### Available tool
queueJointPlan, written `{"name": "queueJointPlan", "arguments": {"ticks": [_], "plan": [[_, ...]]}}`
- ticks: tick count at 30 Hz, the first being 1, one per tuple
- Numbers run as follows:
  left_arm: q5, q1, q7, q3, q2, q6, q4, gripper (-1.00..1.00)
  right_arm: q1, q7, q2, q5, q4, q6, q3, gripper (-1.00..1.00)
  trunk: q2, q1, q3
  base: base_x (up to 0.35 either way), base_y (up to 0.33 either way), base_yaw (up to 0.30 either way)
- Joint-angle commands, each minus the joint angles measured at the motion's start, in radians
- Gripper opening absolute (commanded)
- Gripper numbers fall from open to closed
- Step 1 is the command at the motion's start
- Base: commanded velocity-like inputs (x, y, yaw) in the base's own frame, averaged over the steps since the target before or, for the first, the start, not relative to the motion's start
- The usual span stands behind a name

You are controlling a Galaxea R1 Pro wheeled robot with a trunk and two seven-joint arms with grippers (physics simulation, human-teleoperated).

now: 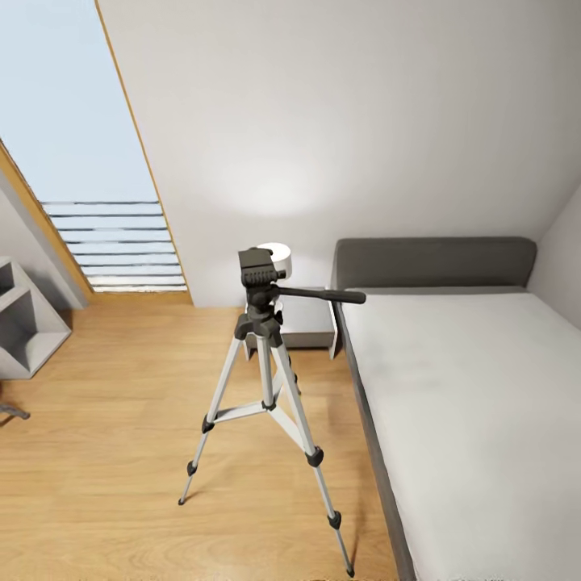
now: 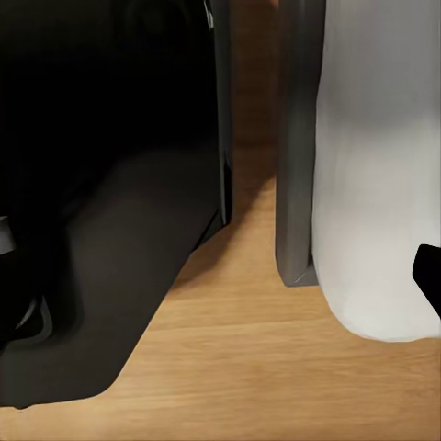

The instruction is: Attach the digital camera to the camera tripod in the bedroom.

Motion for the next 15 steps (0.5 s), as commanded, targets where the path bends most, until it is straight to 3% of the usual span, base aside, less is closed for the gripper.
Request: {"name": "queueJointPlan", "arguments": {"ticks": [1, 15], "plan": [[0.009, -0.001, -0.005, -0.008, 0.0, -0.002, 0.001, -1.0, -0.001, 0.002, -0.001, 0.01, 0.003, -0.006, -0.009, 1.0, -0.002, 0.0, -0.003, 0.0, 0.0, 0.0], [0.009, -0.001, -0.005, -0.008, -0.001, -0.002, 0.001, -1.0, -0.001, 0.002, 0.0, 0.01, 0.003, -0.007, -0.008, 1.0, -0.002, 0.0, -0.014, 0.0, 0.0, 0.0]]}}
